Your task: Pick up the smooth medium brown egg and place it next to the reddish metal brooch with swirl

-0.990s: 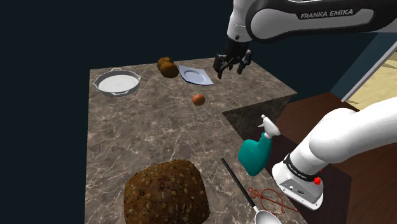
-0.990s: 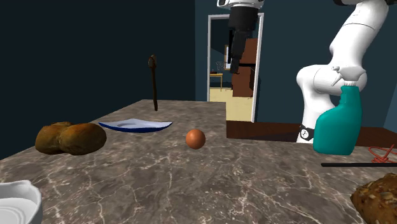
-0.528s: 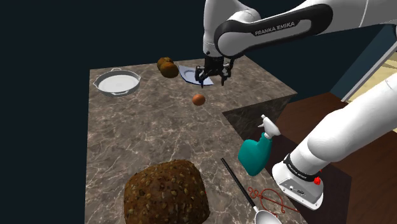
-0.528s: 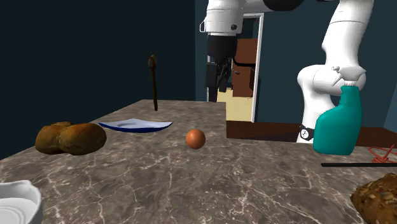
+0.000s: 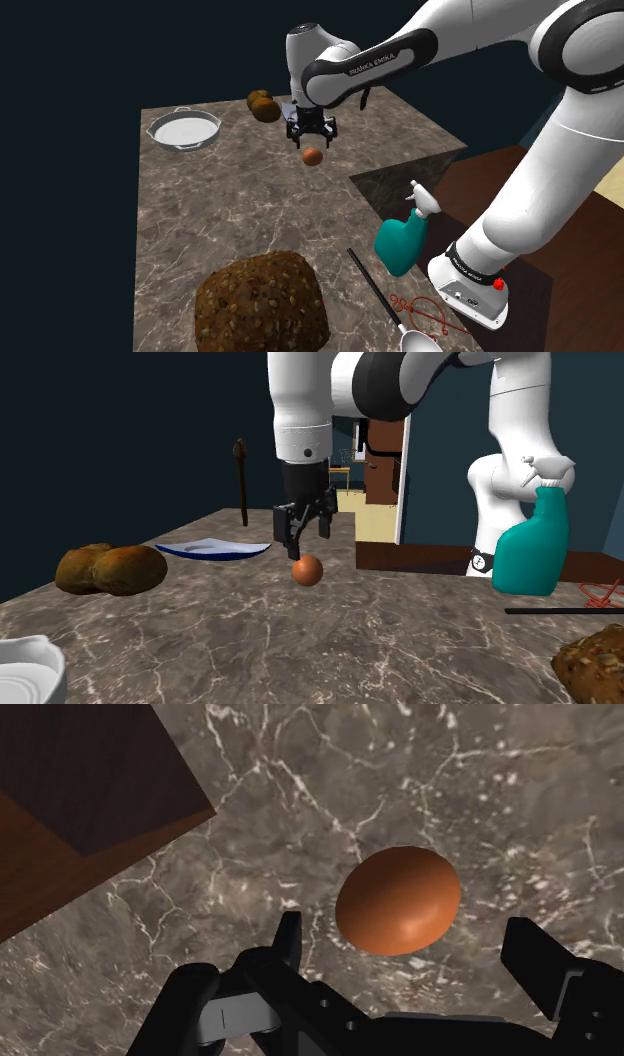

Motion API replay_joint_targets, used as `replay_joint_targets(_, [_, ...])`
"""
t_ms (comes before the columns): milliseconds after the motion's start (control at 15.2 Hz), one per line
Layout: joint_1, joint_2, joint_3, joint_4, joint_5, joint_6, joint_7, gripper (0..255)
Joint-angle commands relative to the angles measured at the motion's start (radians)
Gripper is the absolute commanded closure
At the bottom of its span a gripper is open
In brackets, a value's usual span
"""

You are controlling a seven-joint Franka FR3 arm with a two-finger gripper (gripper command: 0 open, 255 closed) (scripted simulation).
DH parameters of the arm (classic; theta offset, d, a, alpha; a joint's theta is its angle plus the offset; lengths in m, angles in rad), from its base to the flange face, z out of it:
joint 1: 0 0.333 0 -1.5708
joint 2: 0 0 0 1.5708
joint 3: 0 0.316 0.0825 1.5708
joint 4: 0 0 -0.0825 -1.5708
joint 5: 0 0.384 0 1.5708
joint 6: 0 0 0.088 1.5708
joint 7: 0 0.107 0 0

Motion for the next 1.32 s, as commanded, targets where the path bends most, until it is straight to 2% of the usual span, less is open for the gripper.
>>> replay_joint_targets(0, [0.002,0.043,-0.007,0.012,-0.017,0.017,0.034,0])
replay_joint_targets(462, [-0.001,0.076,-0.017,-0.039,-0.041,0.098,0.050,0])
replay_joint_targets(924, [-0.001,0.076,-0.017,-0.039,-0.041,0.098,0.050,0])
replay_joint_targets(990, [-0.001,0.076,-0.017,-0.039,-0.041,0.098,0.050,255])
replay_joint_targets(1254, [-0.001,0.076,-0.017,-0.038,-0.041,0.098,0.050,255])
